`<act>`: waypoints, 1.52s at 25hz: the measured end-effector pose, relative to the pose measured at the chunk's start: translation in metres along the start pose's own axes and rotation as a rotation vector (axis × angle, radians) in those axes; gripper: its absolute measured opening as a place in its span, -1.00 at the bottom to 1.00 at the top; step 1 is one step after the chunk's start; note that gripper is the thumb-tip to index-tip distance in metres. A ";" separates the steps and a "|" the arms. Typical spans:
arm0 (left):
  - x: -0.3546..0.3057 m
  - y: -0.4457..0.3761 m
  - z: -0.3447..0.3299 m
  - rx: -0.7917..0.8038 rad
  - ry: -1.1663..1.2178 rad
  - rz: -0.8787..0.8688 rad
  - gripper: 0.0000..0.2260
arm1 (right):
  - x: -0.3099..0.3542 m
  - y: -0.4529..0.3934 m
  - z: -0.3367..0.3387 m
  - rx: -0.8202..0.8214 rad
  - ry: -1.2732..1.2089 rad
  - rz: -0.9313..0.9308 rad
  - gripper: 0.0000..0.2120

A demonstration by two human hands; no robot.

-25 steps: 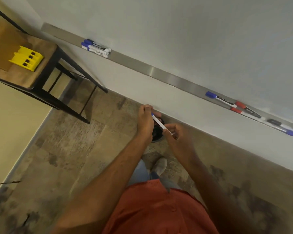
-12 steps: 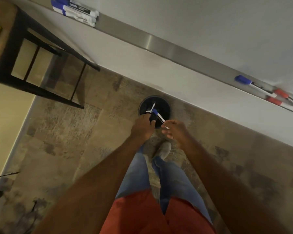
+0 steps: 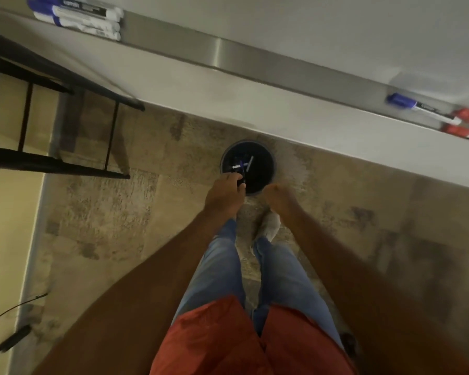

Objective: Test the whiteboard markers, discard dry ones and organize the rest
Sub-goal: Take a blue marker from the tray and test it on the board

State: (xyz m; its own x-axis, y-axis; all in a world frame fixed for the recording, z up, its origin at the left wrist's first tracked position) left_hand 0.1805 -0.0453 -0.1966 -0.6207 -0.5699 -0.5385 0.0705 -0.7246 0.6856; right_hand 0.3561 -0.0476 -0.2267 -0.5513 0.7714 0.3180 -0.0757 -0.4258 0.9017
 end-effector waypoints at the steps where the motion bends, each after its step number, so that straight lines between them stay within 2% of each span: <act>1: -0.012 0.002 0.005 -0.005 -0.004 -0.037 -0.64 | 0.006 0.009 0.006 -0.017 -0.026 0.016 -0.89; 5: -0.061 0.014 0.020 -0.017 -0.001 -0.183 -0.65 | 0.035 0.047 0.044 -0.124 -0.148 0.150 -0.86; 11: -0.177 0.037 0.039 -0.075 -0.039 -0.444 -0.68 | 0.066 0.118 0.152 -0.446 -0.249 0.323 -0.88; 15: -0.270 0.048 0.036 -0.135 -0.031 -0.659 -0.72 | 0.079 0.140 0.234 -0.662 -0.108 0.429 -0.79; 19: -0.332 0.034 0.016 -0.181 -0.124 -0.730 -0.73 | 0.091 0.140 0.301 -0.832 0.119 0.510 -0.78; 22: -0.363 0.023 -0.001 -0.218 -0.238 -0.748 -0.74 | 0.099 0.133 0.324 -0.849 0.345 0.536 -0.74; 25: -0.373 0.006 -0.013 -0.254 -0.298 -0.739 -0.79 | 0.106 0.117 0.326 -0.766 0.561 0.516 -0.66; 28: -0.376 -0.010 -0.018 -0.357 -0.382 -0.720 -0.85 | 0.113 0.106 0.328 -0.738 0.751 0.584 -0.61; 34: -0.373 -0.021 -0.031 -0.445 -0.434 -0.684 -0.83 | 0.125 0.099 0.335 -0.745 0.898 0.723 -0.77; 38: -0.366 -0.025 -0.025 -0.479 -0.298 -0.585 -0.86 | 0.125 0.097 0.336 -0.728 0.929 0.774 -0.78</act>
State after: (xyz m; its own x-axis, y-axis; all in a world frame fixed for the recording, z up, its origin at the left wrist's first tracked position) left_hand 0.4254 0.1716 -0.0294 -0.8377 0.0309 -0.5453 -0.0454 -0.9989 0.0131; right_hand 0.5591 0.1664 -0.0005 -0.9680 -0.2335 0.0922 0.2453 -0.9579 0.1489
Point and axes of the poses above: each hand's wrist, its own y-axis away from the middle knuckle, its own z-axis out of the back of the hand, x = y × z, the point moved 10 cm from there along -y, towards the middle knuckle, and after that the axes turned 5 degrees about y, right-handed, at the moved point
